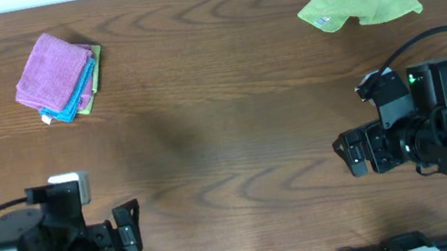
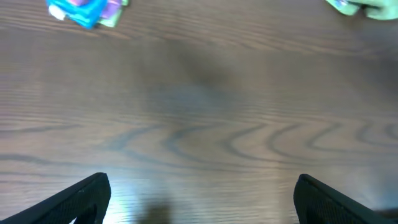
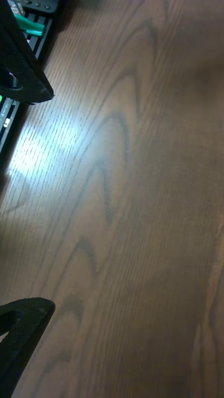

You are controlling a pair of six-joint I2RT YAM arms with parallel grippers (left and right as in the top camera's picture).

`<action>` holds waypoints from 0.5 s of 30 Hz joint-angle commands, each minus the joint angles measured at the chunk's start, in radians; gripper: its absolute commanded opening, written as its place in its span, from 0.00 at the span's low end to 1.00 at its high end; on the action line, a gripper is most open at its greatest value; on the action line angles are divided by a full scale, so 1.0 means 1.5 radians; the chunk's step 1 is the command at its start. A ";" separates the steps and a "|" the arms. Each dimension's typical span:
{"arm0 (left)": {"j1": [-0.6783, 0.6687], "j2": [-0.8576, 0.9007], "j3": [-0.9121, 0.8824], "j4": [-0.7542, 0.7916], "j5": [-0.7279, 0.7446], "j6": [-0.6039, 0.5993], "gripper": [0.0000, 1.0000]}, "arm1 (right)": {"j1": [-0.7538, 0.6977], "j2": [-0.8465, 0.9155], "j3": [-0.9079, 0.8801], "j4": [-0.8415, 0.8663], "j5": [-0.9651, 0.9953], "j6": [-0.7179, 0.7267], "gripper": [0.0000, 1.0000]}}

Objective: Fold the cloth

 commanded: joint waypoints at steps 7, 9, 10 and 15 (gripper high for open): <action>-0.001 -0.210 -0.235 0.251 -0.062 0.032 0.95 | 0.004 -0.001 -0.003 0.001 0.005 -0.006 0.99; 0.007 -0.259 -0.325 0.327 -0.060 0.030 0.95 | 0.004 -0.001 -0.003 0.001 0.005 -0.006 0.99; 0.014 -0.280 -0.365 0.358 -0.058 0.025 0.95 | 0.004 -0.001 -0.003 0.001 0.005 -0.006 0.99; 0.043 -0.370 -0.536 0.472 -0.061 0.004 0.95 | 0.004 -0.001 -0.003 0.001 0.005 -0.006 0.99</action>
